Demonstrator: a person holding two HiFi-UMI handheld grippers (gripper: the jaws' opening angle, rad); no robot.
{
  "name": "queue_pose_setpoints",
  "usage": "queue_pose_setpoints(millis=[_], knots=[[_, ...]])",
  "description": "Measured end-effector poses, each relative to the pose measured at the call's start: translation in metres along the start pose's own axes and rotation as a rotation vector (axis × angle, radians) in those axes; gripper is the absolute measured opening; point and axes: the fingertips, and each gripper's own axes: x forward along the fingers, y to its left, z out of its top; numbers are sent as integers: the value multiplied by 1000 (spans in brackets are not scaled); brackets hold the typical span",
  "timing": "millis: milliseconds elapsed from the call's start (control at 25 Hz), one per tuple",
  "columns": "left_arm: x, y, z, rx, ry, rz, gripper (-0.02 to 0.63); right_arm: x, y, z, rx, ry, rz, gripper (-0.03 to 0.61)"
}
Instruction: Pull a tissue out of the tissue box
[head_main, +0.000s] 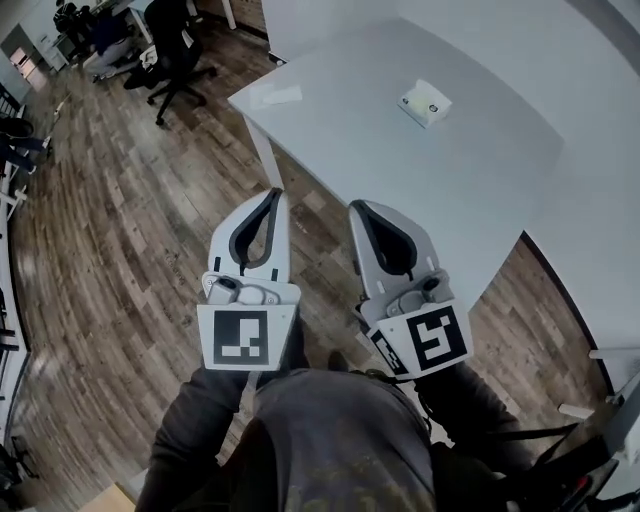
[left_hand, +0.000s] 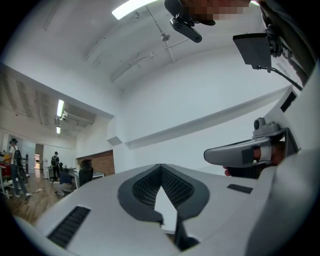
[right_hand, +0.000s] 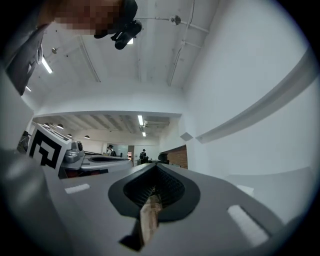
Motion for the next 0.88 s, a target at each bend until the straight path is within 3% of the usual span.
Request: queue_pose_setpoints(millis=[520,880], knots=[[191,62,-51,-59,-49,-311,-2,142,-108,-46,-46,50,-263,2],[274,58,-74,-68,-66,-492,-2,178,-171,-59,-58,74,-456,2]])
